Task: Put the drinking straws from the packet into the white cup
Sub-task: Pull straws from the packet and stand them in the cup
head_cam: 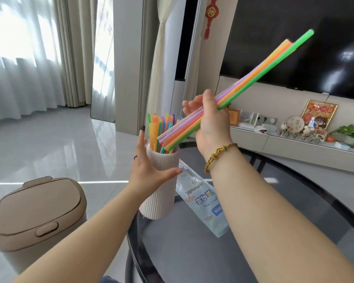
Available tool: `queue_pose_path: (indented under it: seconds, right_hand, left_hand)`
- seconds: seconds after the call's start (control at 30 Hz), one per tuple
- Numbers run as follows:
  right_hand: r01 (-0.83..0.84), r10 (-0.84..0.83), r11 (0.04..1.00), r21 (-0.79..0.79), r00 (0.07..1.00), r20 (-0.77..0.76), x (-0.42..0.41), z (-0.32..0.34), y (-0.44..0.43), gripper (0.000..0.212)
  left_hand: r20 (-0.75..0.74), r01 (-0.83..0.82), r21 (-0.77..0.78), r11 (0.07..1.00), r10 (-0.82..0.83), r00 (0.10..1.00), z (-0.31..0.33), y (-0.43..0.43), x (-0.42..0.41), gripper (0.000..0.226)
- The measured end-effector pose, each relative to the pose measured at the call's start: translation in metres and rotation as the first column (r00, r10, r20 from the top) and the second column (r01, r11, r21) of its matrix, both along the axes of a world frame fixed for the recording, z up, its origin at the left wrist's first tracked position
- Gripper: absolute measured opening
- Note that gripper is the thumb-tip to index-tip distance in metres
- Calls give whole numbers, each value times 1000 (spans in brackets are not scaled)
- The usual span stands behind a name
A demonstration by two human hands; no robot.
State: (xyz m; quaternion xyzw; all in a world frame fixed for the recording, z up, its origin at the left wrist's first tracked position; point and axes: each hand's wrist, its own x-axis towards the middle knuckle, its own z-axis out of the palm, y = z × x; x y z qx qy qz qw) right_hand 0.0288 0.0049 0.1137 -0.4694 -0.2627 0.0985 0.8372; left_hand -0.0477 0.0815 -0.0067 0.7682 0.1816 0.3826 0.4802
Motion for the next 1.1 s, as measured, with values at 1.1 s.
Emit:
queue_pose_path:
  seconds: [1.1]
  right_hand:
    - [343, 132, 753, -562, 758, 639, 0, -16, 23, 17]
  left_hand:
    - [31, 52, -57, 997, -51, 998, -1, 14, 15, 82]
